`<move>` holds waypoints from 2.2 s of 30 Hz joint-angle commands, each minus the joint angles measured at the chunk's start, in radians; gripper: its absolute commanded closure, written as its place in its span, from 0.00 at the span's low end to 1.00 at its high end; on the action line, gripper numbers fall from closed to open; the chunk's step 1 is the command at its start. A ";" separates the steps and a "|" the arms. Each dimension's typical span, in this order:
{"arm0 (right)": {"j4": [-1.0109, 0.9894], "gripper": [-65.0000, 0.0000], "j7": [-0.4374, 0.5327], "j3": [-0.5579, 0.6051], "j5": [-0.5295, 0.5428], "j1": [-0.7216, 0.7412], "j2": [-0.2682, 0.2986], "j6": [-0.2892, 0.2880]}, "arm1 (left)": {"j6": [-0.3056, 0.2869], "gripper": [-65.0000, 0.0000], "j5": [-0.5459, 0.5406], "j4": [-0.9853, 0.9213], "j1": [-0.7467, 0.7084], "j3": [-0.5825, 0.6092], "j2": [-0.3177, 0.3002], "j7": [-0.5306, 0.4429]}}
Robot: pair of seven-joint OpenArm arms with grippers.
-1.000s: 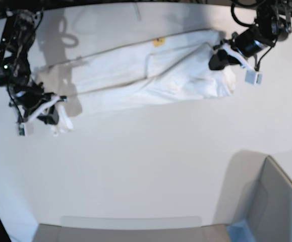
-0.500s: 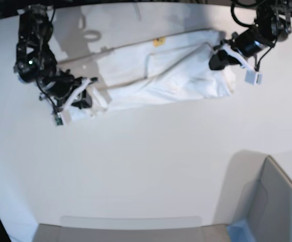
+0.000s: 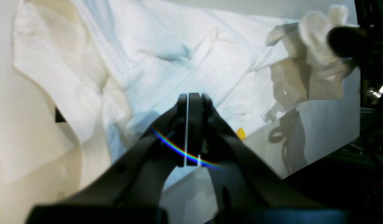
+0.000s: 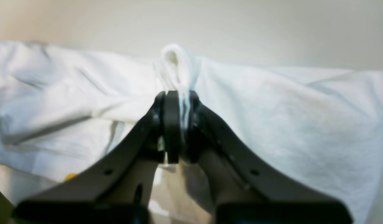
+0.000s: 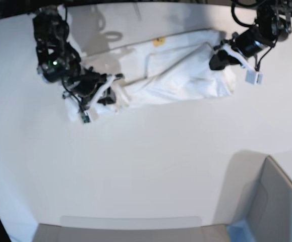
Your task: Layout the t-shirt on the table in an organized manner, then fold the t-shirt properly
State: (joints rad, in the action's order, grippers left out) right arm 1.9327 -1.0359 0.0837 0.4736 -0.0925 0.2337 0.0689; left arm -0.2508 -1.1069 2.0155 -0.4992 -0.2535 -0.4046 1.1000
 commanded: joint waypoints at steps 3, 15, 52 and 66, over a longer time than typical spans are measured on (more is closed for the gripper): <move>0.017 1.00 0.022 0.018 -0.060 0.013 -0.038 -0.001 | -0.005 1.00 -0.014 0.012 -0.002 -0.007 -0.010 -0.008; -0.060 0.93 0.013 0.118 -0.121 0.049 -0.070 -0.002 | -0.005 1.00 -0.014 0.011 -0.002 -0.007 -0.010 -0.008; -0.118 0.90 0.022 -0.177 -0.121 0.030 0.028 -0.002 | -0.005 1.00 -0.016 0.012 0.026 0.003 -0.007 -0.008; -0.089 0.90 0.113 -0.181 -0.121 0.003 0.034 -0.002 | -0.005 0.94 -0.022 0.015 0.027 0.003 -0.007 -0.008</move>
State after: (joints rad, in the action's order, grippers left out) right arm 1.8297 -0.9432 -0.0906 0.3489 -0.1066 0.2565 0.0681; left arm -0.2512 -1.1084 2.0129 -0.4736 -0.2485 -0.3996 1.0996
